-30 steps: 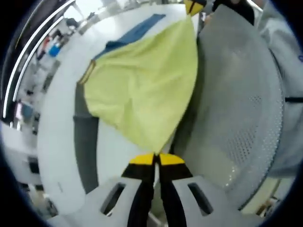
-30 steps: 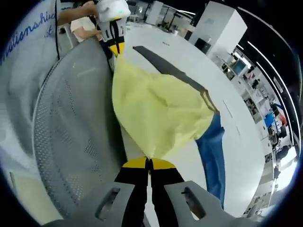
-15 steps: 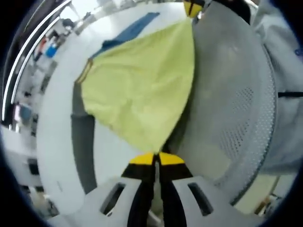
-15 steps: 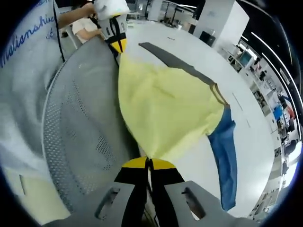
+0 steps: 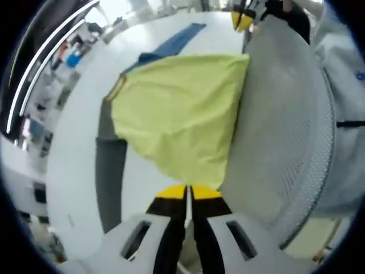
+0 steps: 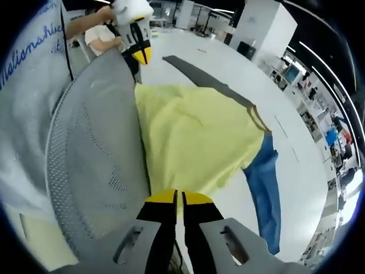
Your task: Fold the garment on the visible template until the final outline fits inside the template.
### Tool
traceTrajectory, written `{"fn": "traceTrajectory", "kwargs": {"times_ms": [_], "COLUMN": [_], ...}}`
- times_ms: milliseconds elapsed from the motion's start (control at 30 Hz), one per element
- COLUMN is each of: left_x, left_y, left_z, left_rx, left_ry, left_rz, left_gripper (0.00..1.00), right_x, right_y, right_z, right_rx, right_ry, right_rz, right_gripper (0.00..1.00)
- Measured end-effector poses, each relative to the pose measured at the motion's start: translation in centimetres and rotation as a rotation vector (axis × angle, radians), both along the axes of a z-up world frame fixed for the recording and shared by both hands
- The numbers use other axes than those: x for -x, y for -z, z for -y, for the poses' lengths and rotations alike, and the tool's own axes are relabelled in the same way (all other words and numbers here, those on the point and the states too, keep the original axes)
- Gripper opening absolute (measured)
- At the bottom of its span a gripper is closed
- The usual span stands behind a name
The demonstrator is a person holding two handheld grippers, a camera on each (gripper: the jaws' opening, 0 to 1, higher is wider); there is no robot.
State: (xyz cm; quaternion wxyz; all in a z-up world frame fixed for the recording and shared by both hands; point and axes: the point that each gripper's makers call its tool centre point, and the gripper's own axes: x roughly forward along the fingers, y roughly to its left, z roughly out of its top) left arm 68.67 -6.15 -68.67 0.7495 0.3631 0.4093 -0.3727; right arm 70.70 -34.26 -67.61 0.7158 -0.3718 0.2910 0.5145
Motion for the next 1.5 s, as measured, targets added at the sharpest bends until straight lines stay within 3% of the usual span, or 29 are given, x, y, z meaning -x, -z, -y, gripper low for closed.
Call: {"fn": "traceTrajectory", "kwargs": {"times_ms": [333, 533, 700, 800, 1033, 1267, 1500], "left_x": [-4.6, -8.1, -10.7, -12.2, -17.8, -23.8, -28.3], "left_y": [-2.2, -3.5, -3.8, -3.9, -4.0, -2.4, 1.3], "left_z": [2.0, 2.7, 3.2, 3.3, 2.5, 0.3, -2.8], "left_rx": [0.204, 0.297, 0.329, 0.359, 0.428, 0.435, 0.363], "left_ry": [-0.054, -0.074, -0.072, -0.084, -0.154, -0.253, -0.356], "left_rz": [0.073, 0.117, 0.116, 0.115, 0.115, 0.128, 0.124], "left_gripper": [0.00, 0.12, 0.26, 0.28, 0.32, 0.31, 0.24], "right_x": [-3.7, -6.7, -9.4, -10.9, -16.3, -21.0, -25.0], "right_y": [-1.8, -2.3, -2.4, -2.3, -2.1, -0.7, 1.6], "right_z": [-1.3, -1.8, -2.2, -2.2, -2.3, -2.1, -1.6], "right_rx": [-0.092, -0.123, -0.157, -0.161, -0.187, -0.191, -0.151], "right_ry": [0.029, 0.049, 0.079, 0.093, 0.174, 0.248, 0.293], "right_rz": [0.062, 0.089, 0.099, 0.105, 0.119, 0.098, 0.073], "right_gripper": [0.08, 0.11, 0.16, 0.19, 0.23, 0.24, 0.21]}}
